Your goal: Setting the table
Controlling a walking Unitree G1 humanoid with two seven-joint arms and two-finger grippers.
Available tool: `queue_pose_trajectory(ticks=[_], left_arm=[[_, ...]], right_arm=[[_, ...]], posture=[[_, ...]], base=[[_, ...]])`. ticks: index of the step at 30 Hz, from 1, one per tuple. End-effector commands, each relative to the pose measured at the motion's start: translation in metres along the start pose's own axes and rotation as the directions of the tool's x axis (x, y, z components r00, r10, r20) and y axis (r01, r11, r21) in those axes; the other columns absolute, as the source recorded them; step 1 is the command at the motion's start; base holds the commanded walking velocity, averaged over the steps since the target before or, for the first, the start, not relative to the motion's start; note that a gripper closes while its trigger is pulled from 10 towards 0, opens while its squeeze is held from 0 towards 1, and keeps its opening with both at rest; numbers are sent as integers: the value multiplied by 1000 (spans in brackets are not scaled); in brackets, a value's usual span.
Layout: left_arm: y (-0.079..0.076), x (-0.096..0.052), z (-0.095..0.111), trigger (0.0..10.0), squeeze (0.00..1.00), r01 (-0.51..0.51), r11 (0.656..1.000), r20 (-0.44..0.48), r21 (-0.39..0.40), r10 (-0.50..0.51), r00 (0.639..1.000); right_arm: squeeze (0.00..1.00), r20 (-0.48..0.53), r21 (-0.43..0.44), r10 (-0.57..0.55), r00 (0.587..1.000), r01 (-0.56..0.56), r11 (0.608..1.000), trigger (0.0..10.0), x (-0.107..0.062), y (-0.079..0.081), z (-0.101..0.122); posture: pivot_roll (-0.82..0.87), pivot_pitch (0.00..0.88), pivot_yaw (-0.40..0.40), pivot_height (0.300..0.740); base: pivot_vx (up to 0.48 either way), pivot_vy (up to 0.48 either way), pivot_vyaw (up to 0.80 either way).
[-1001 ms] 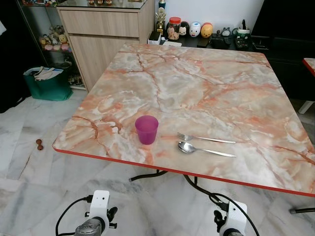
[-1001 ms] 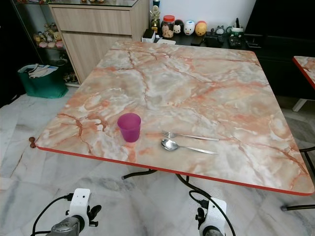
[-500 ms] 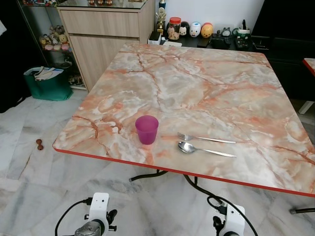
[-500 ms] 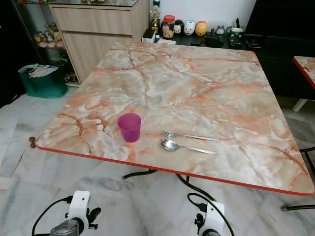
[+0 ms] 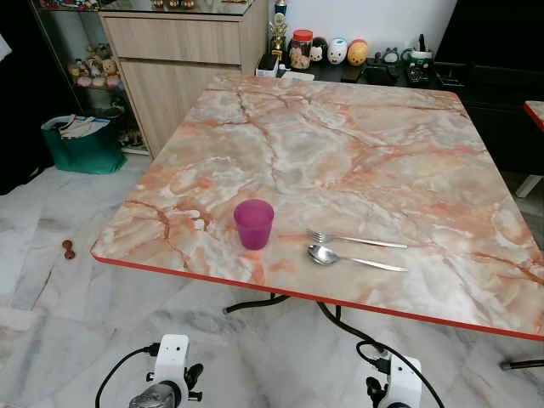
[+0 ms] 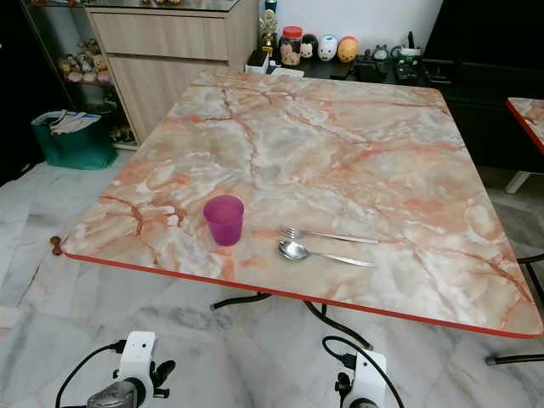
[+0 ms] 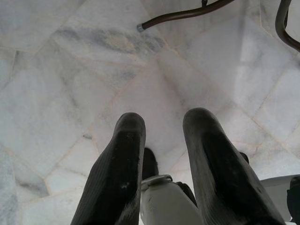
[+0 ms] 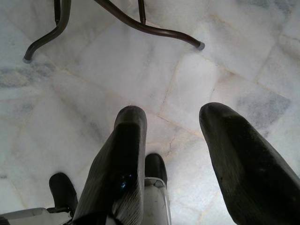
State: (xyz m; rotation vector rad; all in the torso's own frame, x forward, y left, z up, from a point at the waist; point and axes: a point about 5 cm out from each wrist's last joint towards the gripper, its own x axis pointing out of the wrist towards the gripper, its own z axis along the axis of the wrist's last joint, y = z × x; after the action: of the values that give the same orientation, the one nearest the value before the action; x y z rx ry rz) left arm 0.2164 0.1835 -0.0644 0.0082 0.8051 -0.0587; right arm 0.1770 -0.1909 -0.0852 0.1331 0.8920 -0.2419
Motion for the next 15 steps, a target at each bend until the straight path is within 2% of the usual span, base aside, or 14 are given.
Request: queue_pose_trajectory(ticks=[1, 15], left_arm=[[1, -1, -5, 10000, 0, 1, 1000, -21, -10, -2, 1000], [-1, -1, -5, 10000, 0, 7, 1000, -13, -18, -7, 1000]], right_arm=[[0, -19, 5, -12, 1000, 12, 1000, 10000, -1, -3, -3], [0, -19, 20, -22, 1000, 23, 1000, 10000, 0, -4, -2]], posture=[[56, 0, -20, 740], [60, 0, -24, 740]], base=[[0, 0, 0], [0, 0, 0]])
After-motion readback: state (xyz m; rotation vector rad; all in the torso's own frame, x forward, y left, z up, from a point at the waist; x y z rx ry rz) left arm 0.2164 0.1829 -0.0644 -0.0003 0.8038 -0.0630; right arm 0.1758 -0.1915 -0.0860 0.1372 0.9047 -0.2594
